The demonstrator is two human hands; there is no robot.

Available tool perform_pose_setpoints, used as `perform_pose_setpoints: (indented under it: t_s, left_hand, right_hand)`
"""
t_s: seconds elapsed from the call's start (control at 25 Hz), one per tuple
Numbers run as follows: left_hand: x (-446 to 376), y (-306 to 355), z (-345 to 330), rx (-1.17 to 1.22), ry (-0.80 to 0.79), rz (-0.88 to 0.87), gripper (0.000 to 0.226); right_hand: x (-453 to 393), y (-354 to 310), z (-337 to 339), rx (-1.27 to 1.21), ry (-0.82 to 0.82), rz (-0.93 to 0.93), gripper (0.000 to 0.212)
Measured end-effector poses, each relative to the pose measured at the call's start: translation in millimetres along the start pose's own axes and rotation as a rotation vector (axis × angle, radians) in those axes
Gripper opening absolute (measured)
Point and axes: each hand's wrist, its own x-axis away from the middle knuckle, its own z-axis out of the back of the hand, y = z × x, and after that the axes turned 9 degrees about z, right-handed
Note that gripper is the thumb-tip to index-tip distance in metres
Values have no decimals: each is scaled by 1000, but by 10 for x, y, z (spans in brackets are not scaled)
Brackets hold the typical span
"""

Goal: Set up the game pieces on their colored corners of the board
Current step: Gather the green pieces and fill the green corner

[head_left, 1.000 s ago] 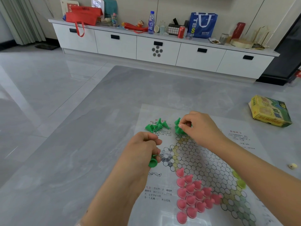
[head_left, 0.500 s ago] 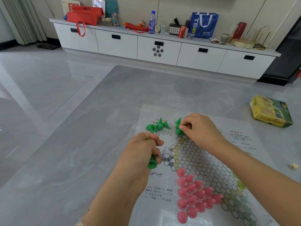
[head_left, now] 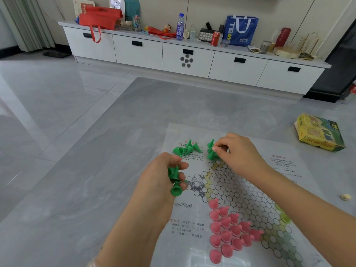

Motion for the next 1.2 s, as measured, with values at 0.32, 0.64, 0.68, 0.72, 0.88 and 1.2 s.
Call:
perform_pose_setpoints:
  t_s: [0.32, 0.64, 0.68, 0.72, 0.88, 1.2]
  left_hand:
    - [-22, 107, 196, 589, -16, 122, 16]
    - [-6, 97, 203, 530, -17, 146, 21]
    - [1, 87, 196, 513, -27, 150, 25]
    - [9, 79, 187, 499, -34, 149, 30]
    - [12, 51, 127, 455, 3, 122, 40]
    - [-64, -4, 46, 368, -23, 107, 22]
  right_hand:
    - [131, -576, -20, -72, -374, 406, 24]
    - [114, -503, 122, -201, -252, 195, 11]
    - [109, -435, 192, -267, -189, 103, 9]
    - [102, -347, 258, -335, -120, 10, 8]
    - [112, 39, 411, -559, 56, -266, 13]
    - [159, 320, 360, -275, -9, -248, 12]
